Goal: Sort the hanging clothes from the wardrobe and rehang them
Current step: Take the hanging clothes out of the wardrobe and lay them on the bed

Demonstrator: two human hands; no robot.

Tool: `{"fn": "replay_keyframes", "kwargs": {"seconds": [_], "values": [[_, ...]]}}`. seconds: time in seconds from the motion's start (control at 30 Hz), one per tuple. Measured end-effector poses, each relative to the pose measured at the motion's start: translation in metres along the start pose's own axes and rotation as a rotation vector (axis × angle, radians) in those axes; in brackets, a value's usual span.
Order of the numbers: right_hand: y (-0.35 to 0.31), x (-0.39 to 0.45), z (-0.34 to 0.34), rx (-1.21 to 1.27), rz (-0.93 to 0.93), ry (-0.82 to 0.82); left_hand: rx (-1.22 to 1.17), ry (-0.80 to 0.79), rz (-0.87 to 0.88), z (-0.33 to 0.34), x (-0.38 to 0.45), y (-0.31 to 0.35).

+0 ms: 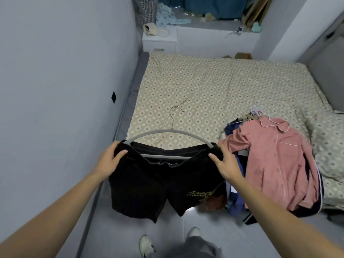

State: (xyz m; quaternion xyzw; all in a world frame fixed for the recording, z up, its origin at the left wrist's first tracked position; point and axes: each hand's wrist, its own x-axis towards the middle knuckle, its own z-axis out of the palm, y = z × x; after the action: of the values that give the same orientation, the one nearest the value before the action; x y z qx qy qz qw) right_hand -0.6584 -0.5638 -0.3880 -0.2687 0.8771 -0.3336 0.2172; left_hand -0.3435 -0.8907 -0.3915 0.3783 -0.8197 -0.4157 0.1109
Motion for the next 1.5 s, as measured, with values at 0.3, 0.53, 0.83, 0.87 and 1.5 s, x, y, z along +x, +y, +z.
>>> {"fn": "replay_keyframes", "kwargs": {"seconds": [0.3,0.53,0.83,0.87,1.5], "values": [[0.015,0.111,0.054,0.031,0.135,-0.069,0.076,-0.077,-0.113,0.04,0.124,-0.046],[0.059,0.264,0.11,-0.017,0.153,-0.166,0.154,-0.075,-0.128,0.091,0.251,-0.098],[0.142,0.411,0.209,-0.051,0.207,-0.171,0.236,-0.113,-0.21,0.184,0.402,-0.202],[0.151,0.423,0.22,-0.047,0.218,-0.17,0.242,-0.112,-0.222,0.195,0.414,-0.214],[0.054,0.276,0.072,-0.284,0.112,0.071,0.581,-0.149,0.408,0.168,0.366,0.036]]}}
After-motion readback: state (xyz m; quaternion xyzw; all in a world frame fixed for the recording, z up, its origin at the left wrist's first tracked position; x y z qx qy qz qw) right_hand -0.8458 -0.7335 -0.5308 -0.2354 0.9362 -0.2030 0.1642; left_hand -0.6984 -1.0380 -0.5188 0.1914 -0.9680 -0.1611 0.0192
